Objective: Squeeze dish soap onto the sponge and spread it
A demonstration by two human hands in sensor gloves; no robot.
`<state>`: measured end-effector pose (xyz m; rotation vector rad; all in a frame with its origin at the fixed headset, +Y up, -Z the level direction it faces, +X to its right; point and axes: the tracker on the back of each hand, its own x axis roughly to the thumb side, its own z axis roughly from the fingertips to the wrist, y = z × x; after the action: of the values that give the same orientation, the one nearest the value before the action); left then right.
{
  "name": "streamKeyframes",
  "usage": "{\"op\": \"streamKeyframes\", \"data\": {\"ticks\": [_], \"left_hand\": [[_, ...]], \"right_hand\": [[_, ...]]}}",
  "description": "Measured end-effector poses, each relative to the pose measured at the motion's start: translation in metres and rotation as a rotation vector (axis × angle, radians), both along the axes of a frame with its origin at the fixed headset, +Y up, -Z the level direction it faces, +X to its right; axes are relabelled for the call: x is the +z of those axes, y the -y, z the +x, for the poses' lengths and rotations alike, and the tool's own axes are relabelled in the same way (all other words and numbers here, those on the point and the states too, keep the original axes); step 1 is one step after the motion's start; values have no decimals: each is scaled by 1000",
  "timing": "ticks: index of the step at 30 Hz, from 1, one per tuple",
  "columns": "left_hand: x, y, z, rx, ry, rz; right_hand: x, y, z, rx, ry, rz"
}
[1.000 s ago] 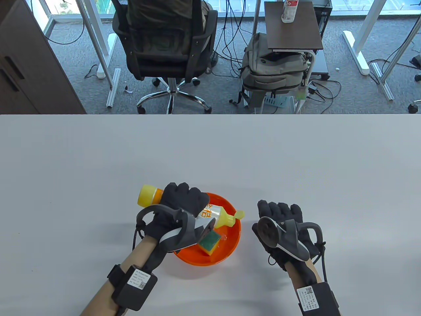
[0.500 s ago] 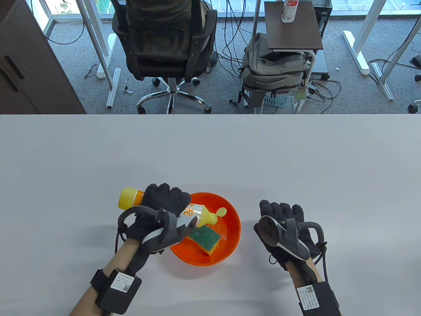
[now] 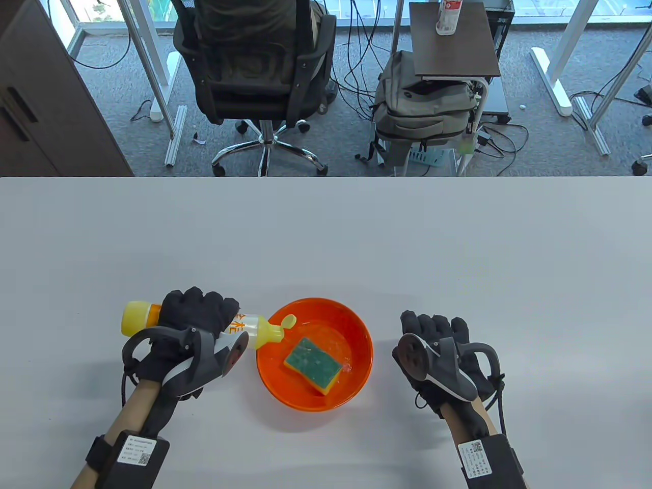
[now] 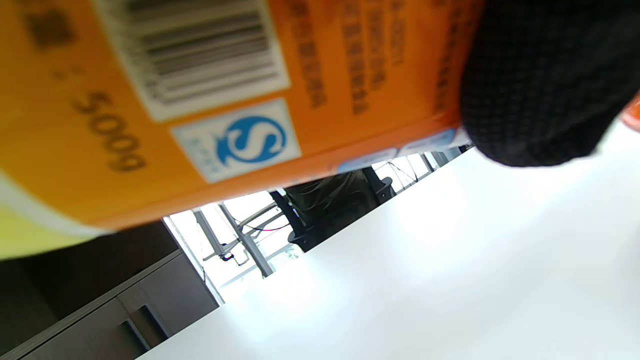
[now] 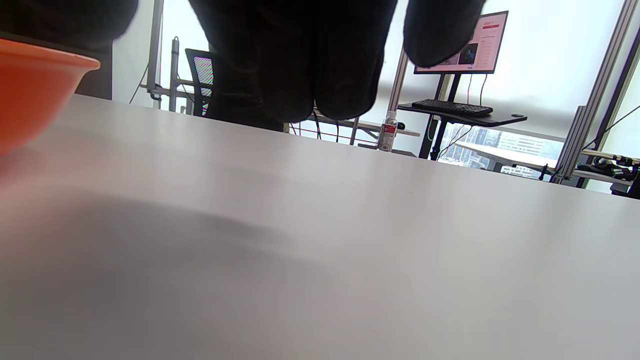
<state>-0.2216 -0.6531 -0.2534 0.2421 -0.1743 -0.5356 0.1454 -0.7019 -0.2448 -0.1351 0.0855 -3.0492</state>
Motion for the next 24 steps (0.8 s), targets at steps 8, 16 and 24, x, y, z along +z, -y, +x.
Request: {"op": "streamKeyframes", "data": {"ticks": [8, 16, 24], "left_hand": [[14, -6, -16, 9, -8, 3], [27, -8, 0, 8, 31, -8], [27, -7, 38, 11, 100, -21]], "right_hand": [[0, 0, -1, 2, 2, -5], [0, 1, -2, 2, -5, -4], [0, 1, -3, -9, -8, 3]]}}
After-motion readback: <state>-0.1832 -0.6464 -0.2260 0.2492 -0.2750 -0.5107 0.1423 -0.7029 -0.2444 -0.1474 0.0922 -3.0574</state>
